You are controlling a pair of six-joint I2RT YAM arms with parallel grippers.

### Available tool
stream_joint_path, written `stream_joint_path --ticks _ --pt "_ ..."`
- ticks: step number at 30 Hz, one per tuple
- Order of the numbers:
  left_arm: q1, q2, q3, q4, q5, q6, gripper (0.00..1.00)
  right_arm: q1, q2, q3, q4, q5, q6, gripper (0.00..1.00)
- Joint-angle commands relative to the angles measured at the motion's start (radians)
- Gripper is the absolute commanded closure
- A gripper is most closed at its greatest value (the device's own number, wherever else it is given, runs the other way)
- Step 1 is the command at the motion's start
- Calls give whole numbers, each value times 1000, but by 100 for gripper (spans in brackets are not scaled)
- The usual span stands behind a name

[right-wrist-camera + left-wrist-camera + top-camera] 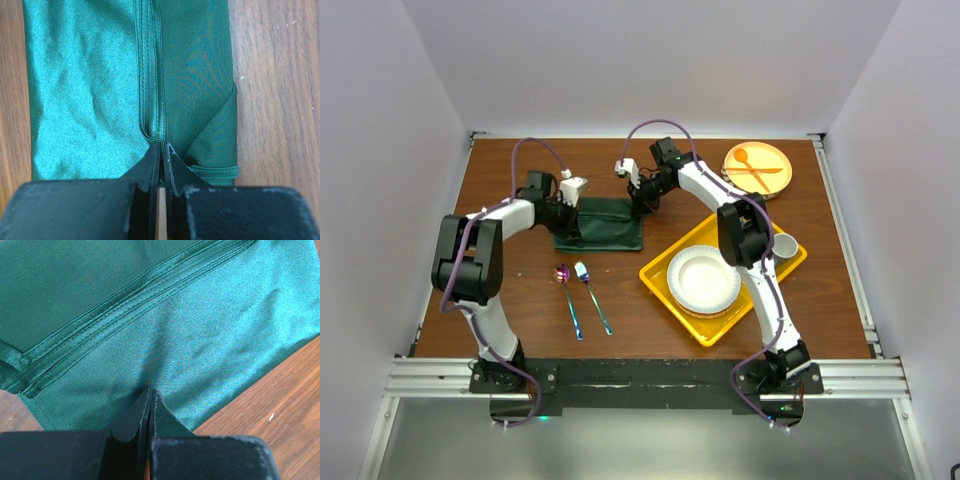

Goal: Fold the napkin into a case and place the utensils inside
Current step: Fold the lower triangle-folded napkin at the center of the board.

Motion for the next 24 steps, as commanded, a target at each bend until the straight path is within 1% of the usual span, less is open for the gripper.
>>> stream_joint_path --ticks 1,2,3,4,5,7,9,10,12,13,15,16,18,19,20,24 --pt "12 17 10 -37 59 4 99 0 -47 2 -30 22 -27 100" --pt "15 -27 6 -23 131 2 95 0 -32 13 -37 26 -24 100" --pt "18 -58 -2 26 173 2 93 5 -24 37 -45 33 -24 100" --pt "19 -87 -13 52 211 -17 89 5 -17 50 -56 34 -24 100" --pt "20 -131 -11 77 226 -31 87 6 -6 60 -69 36 -24 100" --pt "21 -149 22 129 256 -80 84 5 -7 68 -76 46 -33 100" --pt "21 -134 59 166 262 -125 81 5 -12 61 -80 48 -41 100" --pt "20 -106 94 183 250 -177 78 6 -15 56 -79 50 -47 100" --pt "20 -69 117 253 225 -255 75 5 -15 57 -79 50 -48 100" --pt "20 -25 150 265 211 -302 73 6 -14 59 -77 51 -48 100" --pt "18 23 202 282 214 -329 70 6 -8 67 -79 46 -48 100" --pt "18 59 207 320 190 -371 68 6 -6 71 -76 48 -51 100" --pt "15 96 245 336 142 -413 67 6 -4 73 -68 45 -45 100" --pt "12 135 259 328 162 -409 68 5 -4 71 -62 45 -41 100" --pt "9 147 269 318 149 -409 68 5 -3 71 -54 40 -36 100" --pt "4 175 239 299 101 -380 76 5 -4 65 -43 34 -27 100"
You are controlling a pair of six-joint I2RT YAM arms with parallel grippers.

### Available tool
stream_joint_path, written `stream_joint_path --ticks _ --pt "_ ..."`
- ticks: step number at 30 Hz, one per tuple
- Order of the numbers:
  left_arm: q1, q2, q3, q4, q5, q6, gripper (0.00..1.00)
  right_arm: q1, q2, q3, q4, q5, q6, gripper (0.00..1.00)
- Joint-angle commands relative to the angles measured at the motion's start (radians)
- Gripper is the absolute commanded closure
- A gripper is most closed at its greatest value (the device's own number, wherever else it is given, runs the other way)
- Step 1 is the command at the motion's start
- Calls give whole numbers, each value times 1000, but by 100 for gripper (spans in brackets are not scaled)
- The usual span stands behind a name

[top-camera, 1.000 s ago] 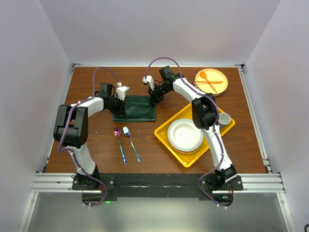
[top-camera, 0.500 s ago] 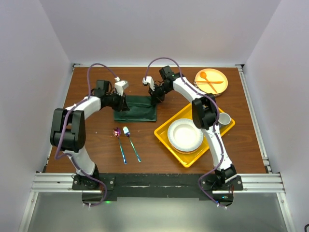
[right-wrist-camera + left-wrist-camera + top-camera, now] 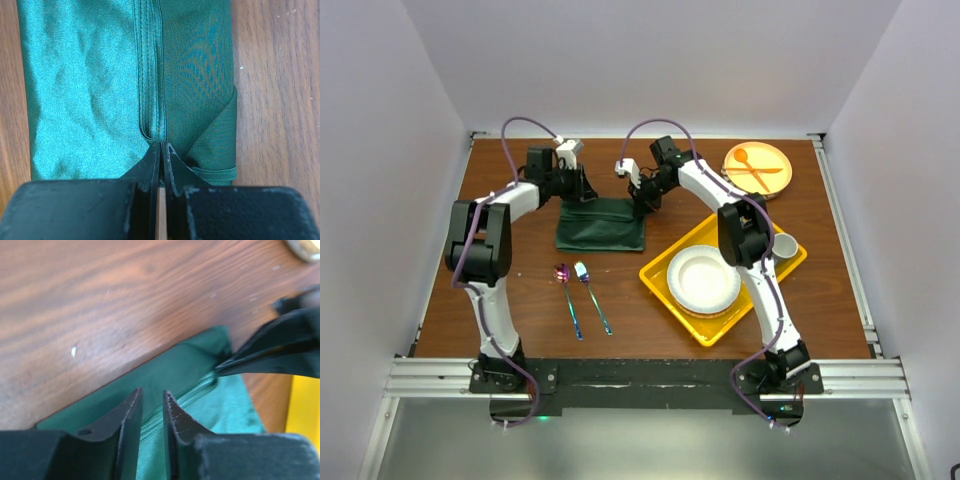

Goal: Fold the napkin into a case and place the utensils inside
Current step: Fold the lower triangle-folded napkin at the center of the board.

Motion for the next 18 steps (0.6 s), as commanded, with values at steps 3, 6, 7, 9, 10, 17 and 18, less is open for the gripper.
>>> stream_joint_path --ticks 3,6,7,9,10,17,18 --pt "-3 36 -18 -51 -119 14 80 3 -9 27 18 -9 -4 100" --pt "1 70 -34 -109 -190 40 85 5 -14 24 24 -23 1 100" --pt "1 72 -43 -118 -190 51 86 5 -16 27 19 -30 4 100" --pt "0 67 -81 -126 -205 86 88 3 -29 40 12 -46 27 90" --pt "1 66 -92 -128 -210 100 89 3 -51 55 2 -70 40 73" --pt "6 55 -112 -151 -247 163 94 -23 -248 -28 189 -185 422 26" --pt "6 47 -112 -154 -257 163 94 -26 -270 -52 237 -185 473 23"
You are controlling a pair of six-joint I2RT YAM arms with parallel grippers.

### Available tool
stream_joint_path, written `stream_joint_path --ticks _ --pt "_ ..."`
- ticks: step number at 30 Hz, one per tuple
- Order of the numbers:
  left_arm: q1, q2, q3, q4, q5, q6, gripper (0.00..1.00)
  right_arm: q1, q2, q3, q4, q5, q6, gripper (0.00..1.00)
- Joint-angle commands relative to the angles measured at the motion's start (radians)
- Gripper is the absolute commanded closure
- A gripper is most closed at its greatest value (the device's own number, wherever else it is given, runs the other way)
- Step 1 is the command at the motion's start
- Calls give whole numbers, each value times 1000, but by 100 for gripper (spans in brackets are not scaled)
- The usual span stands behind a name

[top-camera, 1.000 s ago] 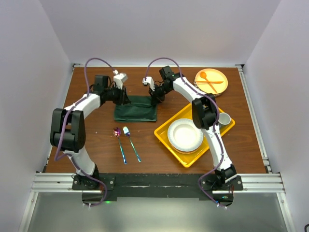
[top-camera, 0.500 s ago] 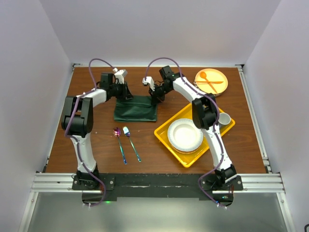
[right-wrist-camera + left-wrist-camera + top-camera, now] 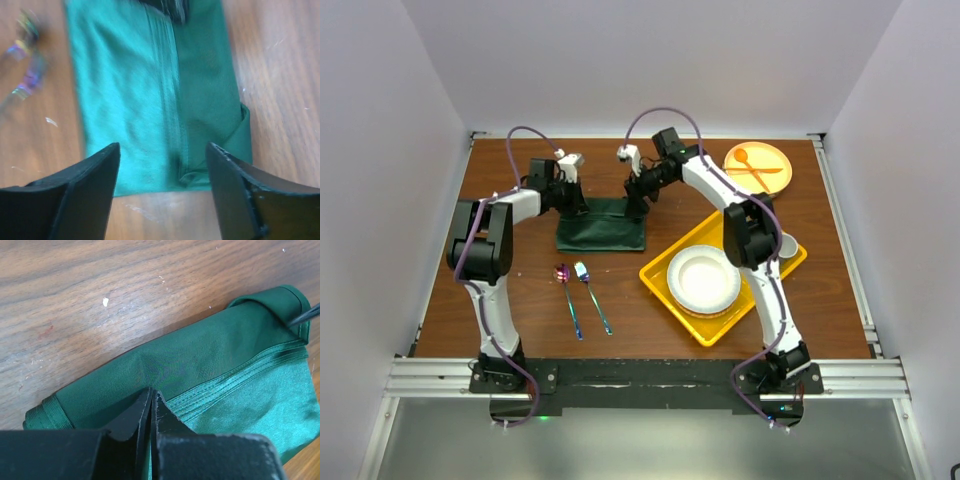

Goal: Fold the napkin into a case and place the utensils inside
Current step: Fold the lower triangle-folded napkin at the center of the board.

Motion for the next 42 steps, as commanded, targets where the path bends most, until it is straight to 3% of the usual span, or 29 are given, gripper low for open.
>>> stream_joint_path --ticks 1,4,6,9,11,14,22,32,42 --pt "7 5 -40 -126 -109 67 94 -27 -237 -86 287 -89 312 22" --pt "7 -23 -62 -134 -124 101 94 -45 -252 -143 493 -69 518 20" --pt "7 -32 -70 -138 -137 107 94 -47 -203 -137 572 -30 658 29" --pt "7 -35 -72 -150 -144 110 95 -47 -96 -55 567 13 776 42" --pt "7 -37 -73 -155 -143 107 95 -45 -53 8 538 60 814 42" --pt "7 -38 -76 -153 -141 103 95 -41 -31 10 493 155 808 48" --pt "7 -35 -86 -140 -137 87 95 -39 -69 -93 354 281 810 48" --pt "7 -37 -87 -138 -127 89 95 -39 -68 -123 346 208 876 57" --pt "7 -43 -98 -132 -124 84 96 -39 -117 -154 372 182 916 57"
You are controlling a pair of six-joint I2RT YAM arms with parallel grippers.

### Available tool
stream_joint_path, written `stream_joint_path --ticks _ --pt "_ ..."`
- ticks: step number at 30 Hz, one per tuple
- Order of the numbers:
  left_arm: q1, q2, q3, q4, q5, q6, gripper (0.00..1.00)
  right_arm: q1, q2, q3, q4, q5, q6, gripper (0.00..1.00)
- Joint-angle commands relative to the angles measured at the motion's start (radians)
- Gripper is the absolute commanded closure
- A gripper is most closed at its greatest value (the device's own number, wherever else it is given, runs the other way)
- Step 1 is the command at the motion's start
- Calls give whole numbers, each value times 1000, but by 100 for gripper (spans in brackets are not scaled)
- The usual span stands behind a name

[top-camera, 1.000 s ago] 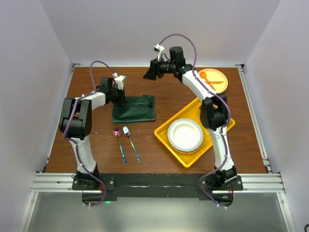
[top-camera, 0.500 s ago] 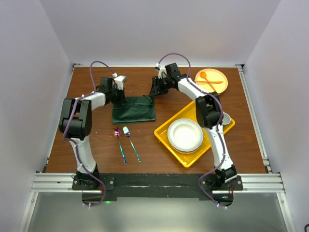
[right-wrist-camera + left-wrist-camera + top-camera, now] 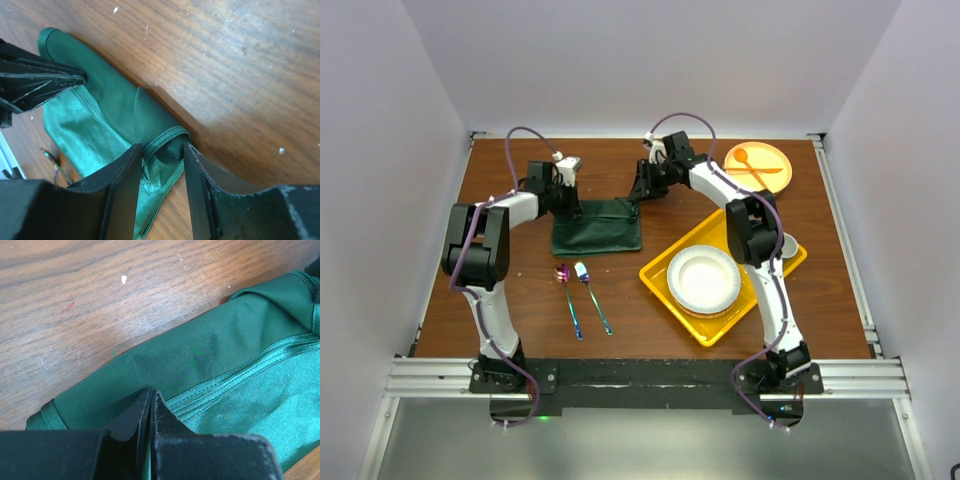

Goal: Fold the napkin into a case and place the utensils inside
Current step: Fold the lower triangle-folded napkin at the center of the board, then smooth out the lower triangle-folded napkin at the center of the board.

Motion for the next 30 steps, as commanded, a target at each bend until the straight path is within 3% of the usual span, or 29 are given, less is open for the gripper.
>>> stream_joint_path --ticks 1,12,30 --pt "6 15 -45 -105 -48 17 96 4 -121 -13 28 -29 33 56" --pt "6 12 -45 -103 -48 14 96 11 -131 -1 -38 47 26 50" --pt "6 7 -59 -100 -46 11 97 17 -85 -59 -9 3 146 60"
